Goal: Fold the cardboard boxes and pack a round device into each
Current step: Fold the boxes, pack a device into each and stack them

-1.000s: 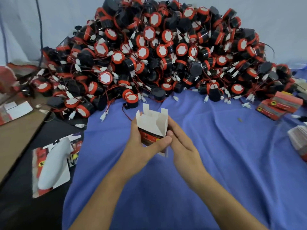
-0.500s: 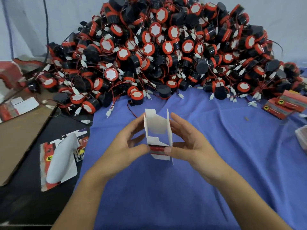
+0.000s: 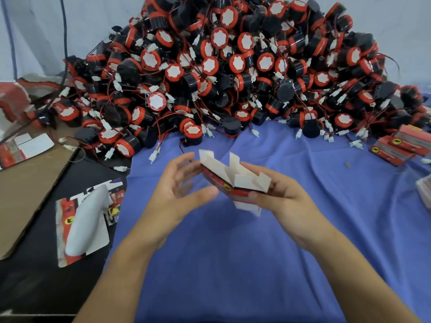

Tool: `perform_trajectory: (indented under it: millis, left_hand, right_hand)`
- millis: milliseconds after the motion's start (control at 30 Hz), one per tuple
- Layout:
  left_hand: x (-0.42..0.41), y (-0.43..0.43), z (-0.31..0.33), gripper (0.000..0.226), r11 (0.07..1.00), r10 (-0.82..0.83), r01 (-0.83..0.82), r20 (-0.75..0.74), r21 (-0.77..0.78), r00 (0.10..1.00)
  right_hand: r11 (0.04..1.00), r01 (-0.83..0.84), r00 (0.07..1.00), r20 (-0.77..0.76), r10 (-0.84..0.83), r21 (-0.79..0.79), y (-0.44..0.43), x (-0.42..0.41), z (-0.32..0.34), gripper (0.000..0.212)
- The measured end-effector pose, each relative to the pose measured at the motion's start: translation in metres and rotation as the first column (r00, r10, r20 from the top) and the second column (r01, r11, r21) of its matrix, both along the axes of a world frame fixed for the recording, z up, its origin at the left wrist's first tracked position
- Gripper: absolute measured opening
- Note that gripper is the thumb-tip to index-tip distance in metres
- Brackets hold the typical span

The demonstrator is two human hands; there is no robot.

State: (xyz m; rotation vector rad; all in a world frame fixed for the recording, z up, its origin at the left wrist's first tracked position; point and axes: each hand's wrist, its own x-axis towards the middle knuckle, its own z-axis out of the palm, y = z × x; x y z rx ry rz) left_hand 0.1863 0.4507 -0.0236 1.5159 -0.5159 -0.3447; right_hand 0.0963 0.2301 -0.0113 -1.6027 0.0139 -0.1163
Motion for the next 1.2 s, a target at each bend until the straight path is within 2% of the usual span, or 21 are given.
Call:
perform_trajectory:
  millis: [67, 100, 133, 267, 400, 533, 633, 700, 767, 833, 900, 1000, 1067, 1133, 1200]
  left_hand:
    - [0.001, -0.001, -0.001, 0.052, 0.994, 0.108, -0.108, -0.005, -0.006, 0.994]
    - [0.0, -0.003, 0.0, 0.036, 0.993, 0.12, -0.12, 0.008, 0.001, 0.993]
    - [-0.002, -0.005, 0.0, 0.03, 0.994, 0.112, -0.112, 0.014, 0.001, 0.994]
    - [-0.012, -0.018, 0.0, 0.036, 0.996, 0.076, -0.077, -0.031, -0.049, 0.997]
    - [-0.017, -0.023, 0.0, 0.035, 0.998, 0.019, -0.022, -0.042, -0.065, 0.999]
    - [-0.02, -0.031, 0.005, 0.031, 0.976, 0.217, -0.216, 0.024, -0.03, 0.976]
    - [-0.025, -0.039, 0.009, 0.028, 0.927, 0.375, -0.373, 0.069, -0.033, 0.925]
    - [-0.027, -0.039, 0.009, 0.033, 0.951, 0.309, -0.306, 0.086, -0.05, 0.947]
    - [-0.029, -0.036, 0.008, 0.055, 0.995, 0.1, -0.098, 0.079, -0.029, 0.992]
    - [-0.03, -0.035, 0.008, 0.077, 0.993, -0.114, 0.115, 0.028, -0.014, 0.993]
    - [-0.029, -0.034, 0.007, 0.074, 0.983, -0.179, 0.179, -0.004, -0.048, 0.984]
    - [-0.023, -0.032, 0.005, 0.056, 0.996, -0.031, 0.027, -0.038, -0.089, 0.999]
    - [-0.018, -0.028, 0.003, 0.04, 0.992, 0.094, -0.095, -0.008, -0.083, 0.996]
    - [-0.014, -0.025, 0.001, 0.035, 0.976, 0.209, -0.208, 0.026, -0.06, 0.978]
    - [-0.014, -0.025, 0.0, 0.035, 0.977, 0.212, -0.211, 0.029, -0.044, 0.977]
  right_hand:
    - [0.997, 0.075, 0.997, 0.017, -0.075, 0.011, -0.005, 0.0, -0.001, 0.048]
    - [0.994, 0.107, 0.994, 0.021, -0.107, 0.027, -0.006, 0.0, -0.002, 0.049]
    - [0.99, 0.135, 0.99, 0.024, -0.136, 0.039, -0.006, 0.0, -0.004, 0.05]
    - [0.973, 0.224, 0.974, 0.015, -0.225, 0.051, 0.003, -0.001, -0.009, 0.048]
    - [0.97, 0.19, 0.981, -0.003, -0.192, 0.149, 0.007, -0.003, -0.012, 0.047]
    - [0.983, 0.025, 1.0, 0.002, -0.026, 0.183, 0.009, -0.008, -0.006, 0.054]
    - [0.993, 0.051, 0.998, 0.031, -0.055, 0.109, 0.015, -0.01, -0.007, 0.044]
    - [0.994, 0.101, 0.992, 0.067, -0.105, 0.052, 0.017, -0.011, -0.008, 0.044]
    - [0.99, 0.136, 0.989, 0.06, -0.137, 0.025, 0.017, -0.013, -0.008, 0.066]
    - [0.988, 0.155, 0.988, 0.009, -0.155, 0.017, 0.018, -0.014, -0.007, 0.097]
    - [0.983, 0.168, 0.986, 0.016, -0.167, -0.076, 0.018, -0.014, -0.007, 0.104]
    - [0.97, 0.156, 0.988, 0.019, -0.155, -0.187, 0.016, -0.016, -0.003, 0.099]
    - [0.968, 0.167, 0.986, 0.038, -0.163, -0.186, 0.012, -0.018, -0.002, 0.082]
    - [0.971, 0.211, 0.977, 0.053, -0.206, -0.11, 0.012, -0.017, 0.001, 0.057]
    - [0.96, 0.267, 0.963, 0.023, -0.27, 0.079, 0.012, -0.015, 0.001, 0.05]
